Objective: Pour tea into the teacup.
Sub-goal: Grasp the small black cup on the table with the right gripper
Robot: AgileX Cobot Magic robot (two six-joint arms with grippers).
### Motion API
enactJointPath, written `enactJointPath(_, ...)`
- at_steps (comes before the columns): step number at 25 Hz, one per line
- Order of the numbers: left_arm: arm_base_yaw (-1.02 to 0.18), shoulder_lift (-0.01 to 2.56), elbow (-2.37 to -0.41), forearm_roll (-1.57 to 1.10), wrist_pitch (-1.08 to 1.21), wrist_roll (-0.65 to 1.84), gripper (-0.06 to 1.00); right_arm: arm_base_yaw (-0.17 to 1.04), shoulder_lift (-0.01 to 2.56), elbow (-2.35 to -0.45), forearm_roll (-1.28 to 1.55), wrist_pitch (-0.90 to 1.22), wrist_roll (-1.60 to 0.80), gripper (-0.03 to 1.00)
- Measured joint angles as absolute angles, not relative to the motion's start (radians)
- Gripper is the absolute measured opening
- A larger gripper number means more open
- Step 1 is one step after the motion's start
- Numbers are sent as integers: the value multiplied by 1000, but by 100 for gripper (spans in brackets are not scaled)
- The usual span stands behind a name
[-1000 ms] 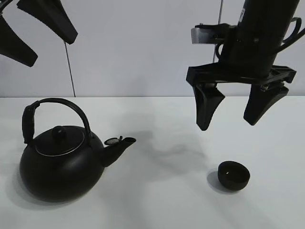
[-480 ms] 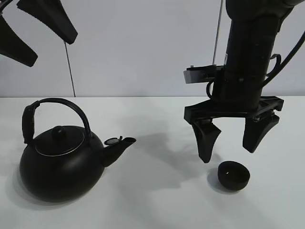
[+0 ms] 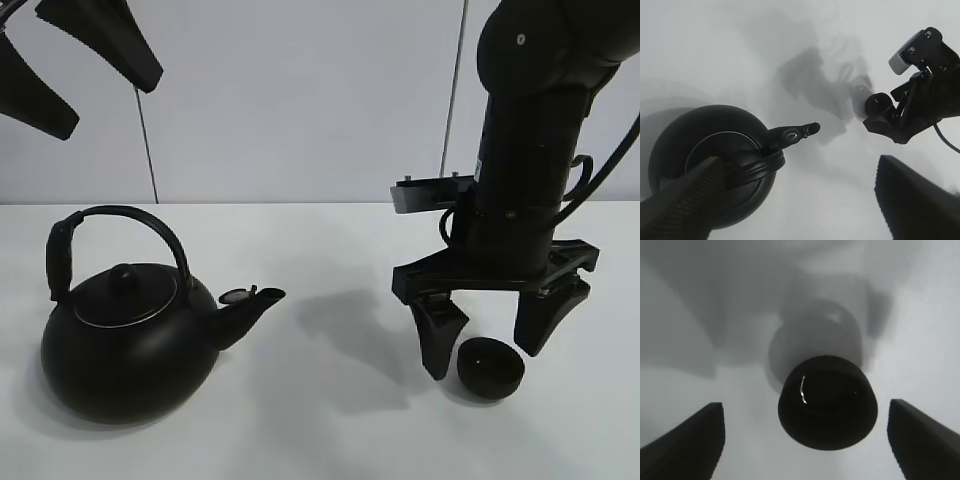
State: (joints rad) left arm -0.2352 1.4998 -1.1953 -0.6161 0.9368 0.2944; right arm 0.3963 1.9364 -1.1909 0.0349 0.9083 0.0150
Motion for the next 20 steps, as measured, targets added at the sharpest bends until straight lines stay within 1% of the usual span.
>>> enactJointPath(10, -235, 1500, -1195, -616, 937, 294, 59, 396, 1995, -1188, 60, 843, 26, 60)
enactJointPath(12, -235, 1500, -1195, -616, 937, 294, 59, 396, 1995, -1188, 63, 838, 26, 57)
enactJointPath(15, -235, 1500, -1195, -616, 937, 294, 59, 396, 1995, -1188, 73, 838, 29, 41)
enactJointPath(16, -235, 1500, -1195, -616, 937, 294, 59, 396, 1995, -1188, 80, 838, 31, 40)
enactJointPath(20, -235, 1500, -1195, -616, 937, 294, 59, 396, 1995, -1188, 93, 844, 31, 40)
